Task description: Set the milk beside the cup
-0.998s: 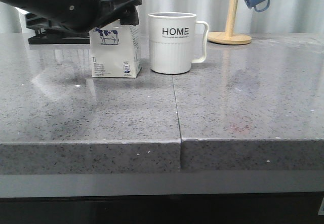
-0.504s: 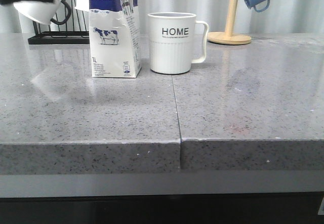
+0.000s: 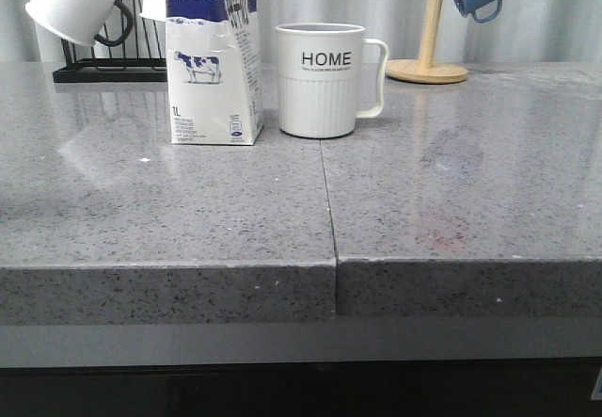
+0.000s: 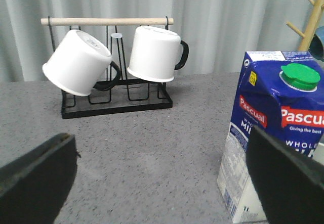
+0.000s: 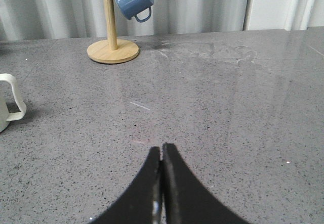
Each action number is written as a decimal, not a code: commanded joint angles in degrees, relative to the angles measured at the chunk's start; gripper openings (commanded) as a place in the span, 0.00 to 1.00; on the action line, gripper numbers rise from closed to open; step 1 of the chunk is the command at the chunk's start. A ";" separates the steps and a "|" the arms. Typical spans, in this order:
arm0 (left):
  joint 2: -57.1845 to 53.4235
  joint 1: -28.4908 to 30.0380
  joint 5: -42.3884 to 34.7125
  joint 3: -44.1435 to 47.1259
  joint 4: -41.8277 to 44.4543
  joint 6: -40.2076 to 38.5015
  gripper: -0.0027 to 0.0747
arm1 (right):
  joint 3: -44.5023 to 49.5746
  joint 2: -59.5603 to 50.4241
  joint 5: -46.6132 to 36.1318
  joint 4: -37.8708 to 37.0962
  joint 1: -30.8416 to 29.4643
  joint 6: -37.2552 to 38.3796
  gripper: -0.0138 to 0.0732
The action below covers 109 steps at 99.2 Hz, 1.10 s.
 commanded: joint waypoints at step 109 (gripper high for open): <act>-22.41 4.97 4.97 9.95 3.50 -4.12 0.01 | -1.62 0.30 -3.91 -0.55 -0.02 -0.19 0.02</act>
